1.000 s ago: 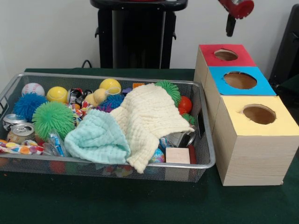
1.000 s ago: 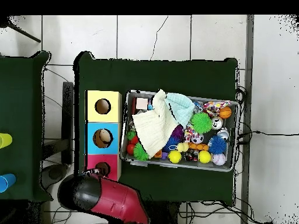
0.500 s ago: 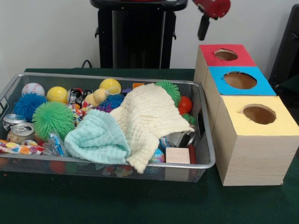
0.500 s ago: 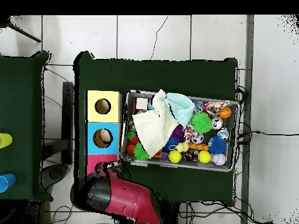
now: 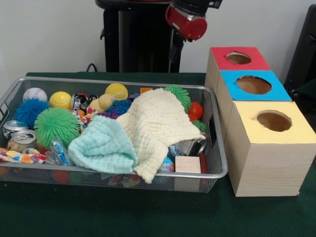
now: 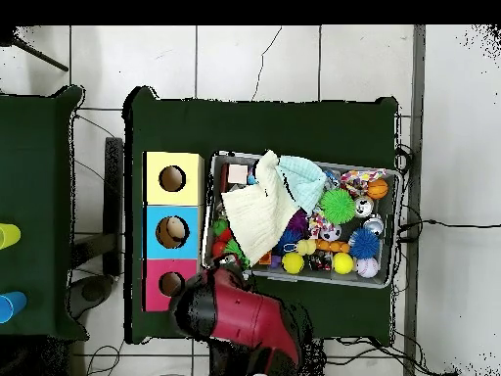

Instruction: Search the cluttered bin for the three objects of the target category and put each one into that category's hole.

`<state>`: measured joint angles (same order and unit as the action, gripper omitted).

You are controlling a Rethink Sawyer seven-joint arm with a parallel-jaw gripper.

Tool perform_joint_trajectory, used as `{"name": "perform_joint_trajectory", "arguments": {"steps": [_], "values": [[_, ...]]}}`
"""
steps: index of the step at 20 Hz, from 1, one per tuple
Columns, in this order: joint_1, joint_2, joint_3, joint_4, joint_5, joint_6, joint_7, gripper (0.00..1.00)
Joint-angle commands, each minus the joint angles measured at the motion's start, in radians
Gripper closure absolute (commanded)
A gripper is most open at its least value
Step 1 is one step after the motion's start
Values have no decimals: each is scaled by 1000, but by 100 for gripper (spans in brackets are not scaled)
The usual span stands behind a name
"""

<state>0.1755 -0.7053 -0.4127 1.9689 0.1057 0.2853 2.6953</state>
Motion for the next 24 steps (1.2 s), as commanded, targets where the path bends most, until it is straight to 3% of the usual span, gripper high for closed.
{"name": "perform_joint_trajectory", "arguments": {"steps": [1, 6, 14, 16, 20, 24], "values": [[-76, 121, 7, -150, -66, 7, -21, 100], [-226, 100, 108, -138, -96, 28, -92, 100], [-374, 169, 148, -195, -211, 53, -169, 100], [-403, 189, 160, -203, -239, 36, -165, 100], [-506, 225, 259, -172, -258, 7, -152, 100], [-534, 262, 287, -180, -303, -55, -115, 100]]}}
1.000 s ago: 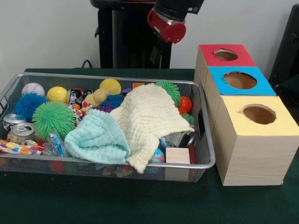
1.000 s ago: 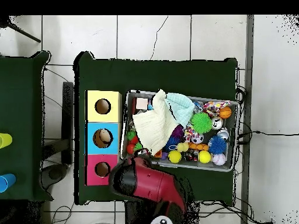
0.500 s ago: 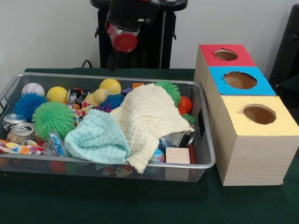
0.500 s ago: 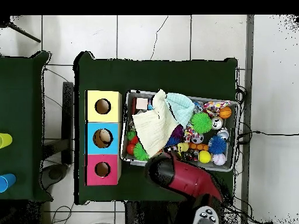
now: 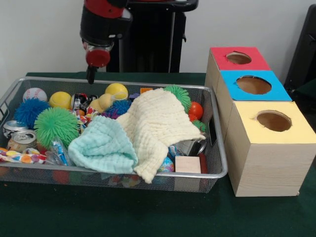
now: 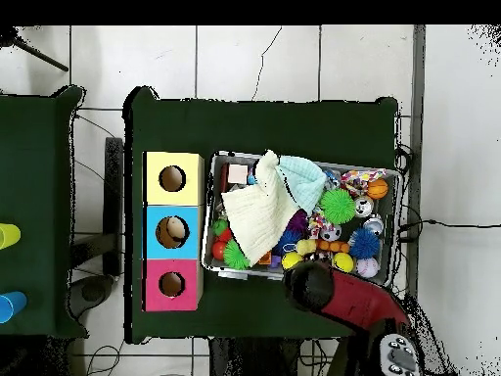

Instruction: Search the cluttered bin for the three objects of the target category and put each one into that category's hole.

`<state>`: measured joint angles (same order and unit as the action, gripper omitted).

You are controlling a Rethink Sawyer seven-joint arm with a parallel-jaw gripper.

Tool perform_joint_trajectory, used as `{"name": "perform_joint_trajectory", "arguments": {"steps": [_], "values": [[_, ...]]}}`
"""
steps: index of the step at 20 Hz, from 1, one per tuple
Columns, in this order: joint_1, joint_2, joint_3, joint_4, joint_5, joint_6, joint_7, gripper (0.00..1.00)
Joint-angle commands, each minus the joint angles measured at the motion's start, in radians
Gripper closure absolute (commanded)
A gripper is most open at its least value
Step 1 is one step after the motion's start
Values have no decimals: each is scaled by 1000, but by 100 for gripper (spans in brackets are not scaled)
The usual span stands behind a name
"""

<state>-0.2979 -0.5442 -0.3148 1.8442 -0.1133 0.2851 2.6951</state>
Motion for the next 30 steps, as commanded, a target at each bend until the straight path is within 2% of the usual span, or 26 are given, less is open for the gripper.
{"name": "perform_joint_trajectory", "arguments": {"steps": [1, 4, 5, 11, 14, 15, 16, 17, 18, 23, 27, 30], "values": [[-73, 107, 201, -52, -89, -70, -107, 100], [-107, 93, 254, -27, -101, -77, -98, 100], [-136, 88, 288, -16, -111, -65, -90, 0], [-219, 80, 377, 8, -107, -1, -121, 0], [-206, 87, 363, -11, -140, -6, -117, 0], [-234, 106, 392, -6, -138, -32, -110, 0], [-228, 111, 387, -8, -141, -38, -98, 0], [-186, 114, 344, -30, -160, -47, -84, 0], [-173, 114, 329, -37, -168, -45, -78, 0], [-147, 95, 315, -31, -180, -68, -42, 0], [-111, 5, 287, -19, -177, 39, -54, 0], [-112, -36, 279, -21, -183, 90, -74, 0]]}}
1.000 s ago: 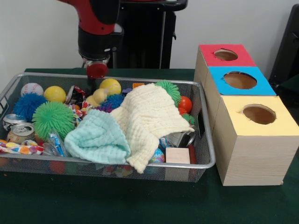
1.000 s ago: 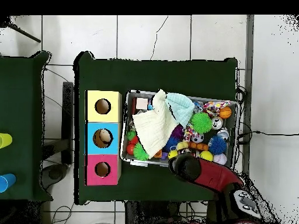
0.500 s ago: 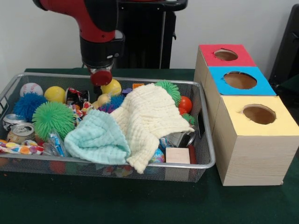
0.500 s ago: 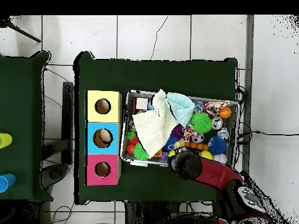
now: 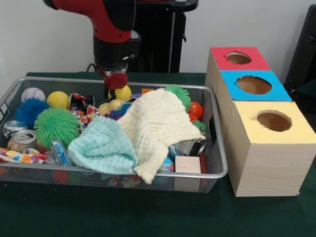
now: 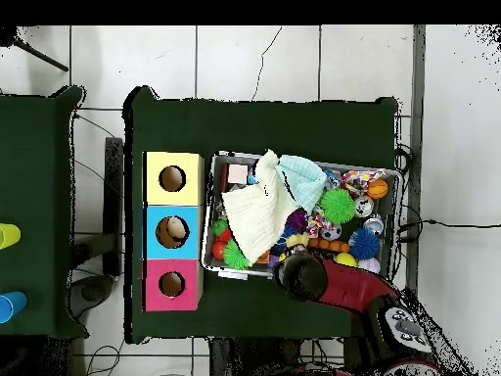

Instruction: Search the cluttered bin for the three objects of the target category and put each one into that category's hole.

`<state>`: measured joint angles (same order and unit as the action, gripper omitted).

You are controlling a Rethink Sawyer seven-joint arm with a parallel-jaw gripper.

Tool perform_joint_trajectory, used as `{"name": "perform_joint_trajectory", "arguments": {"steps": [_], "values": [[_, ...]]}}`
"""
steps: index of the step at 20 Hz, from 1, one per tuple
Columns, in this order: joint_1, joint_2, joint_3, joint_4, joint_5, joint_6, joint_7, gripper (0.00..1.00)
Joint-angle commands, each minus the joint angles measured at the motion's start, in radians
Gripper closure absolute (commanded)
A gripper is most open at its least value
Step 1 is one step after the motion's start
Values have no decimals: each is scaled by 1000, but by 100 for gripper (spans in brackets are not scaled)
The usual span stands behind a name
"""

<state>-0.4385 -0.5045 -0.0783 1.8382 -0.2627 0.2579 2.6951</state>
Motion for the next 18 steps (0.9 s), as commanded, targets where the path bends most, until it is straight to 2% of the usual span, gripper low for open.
{"name": "perform_joint_trajectory", "arguments": {"steps": [1, 5, 7, 10, 14, 18], "values": [[28, -102, 45, -7, -31, 138, -81, 0], [22, -159, 44, -7, -39, 177, -101, 0], [14, -163, 51, -20, -46, 183, -110, 0], [-5, -151, 71, -41, -45, 184, -115, 0], [-40, -130, 114, -52, -39, 129, -110, 0], [-66, -128, 150, -51, -26, 133, -113, 0]]}}
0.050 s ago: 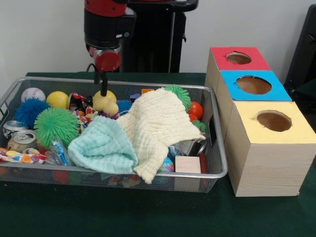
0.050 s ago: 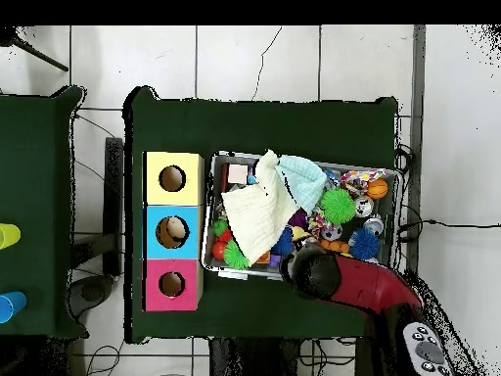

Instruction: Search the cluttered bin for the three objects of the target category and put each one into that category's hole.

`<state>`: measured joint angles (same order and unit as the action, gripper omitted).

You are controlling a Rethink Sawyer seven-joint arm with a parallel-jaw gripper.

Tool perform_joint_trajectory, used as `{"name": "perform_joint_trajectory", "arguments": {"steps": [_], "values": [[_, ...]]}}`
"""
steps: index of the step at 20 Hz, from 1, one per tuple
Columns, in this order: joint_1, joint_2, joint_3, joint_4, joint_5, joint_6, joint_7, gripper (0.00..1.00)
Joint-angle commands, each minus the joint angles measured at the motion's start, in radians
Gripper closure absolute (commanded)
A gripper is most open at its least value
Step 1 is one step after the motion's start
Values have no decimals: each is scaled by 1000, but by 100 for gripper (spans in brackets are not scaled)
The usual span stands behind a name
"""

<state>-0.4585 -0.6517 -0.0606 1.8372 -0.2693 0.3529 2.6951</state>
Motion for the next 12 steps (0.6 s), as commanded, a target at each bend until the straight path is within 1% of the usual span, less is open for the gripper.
{"name": "perform_joint_trajectory", "arguments": {"steps": [1, 4, 11, 12], "values": [[-52, 18, 142, -47, -16, 41, -113, 0], [-70, 10, 164, -37, -10, 44, -112, 0], [-142, 2, 260, 37, 40, 57, -84, 0], [-147, 3, 264, 38, 43, 63, -79, 0]]}}
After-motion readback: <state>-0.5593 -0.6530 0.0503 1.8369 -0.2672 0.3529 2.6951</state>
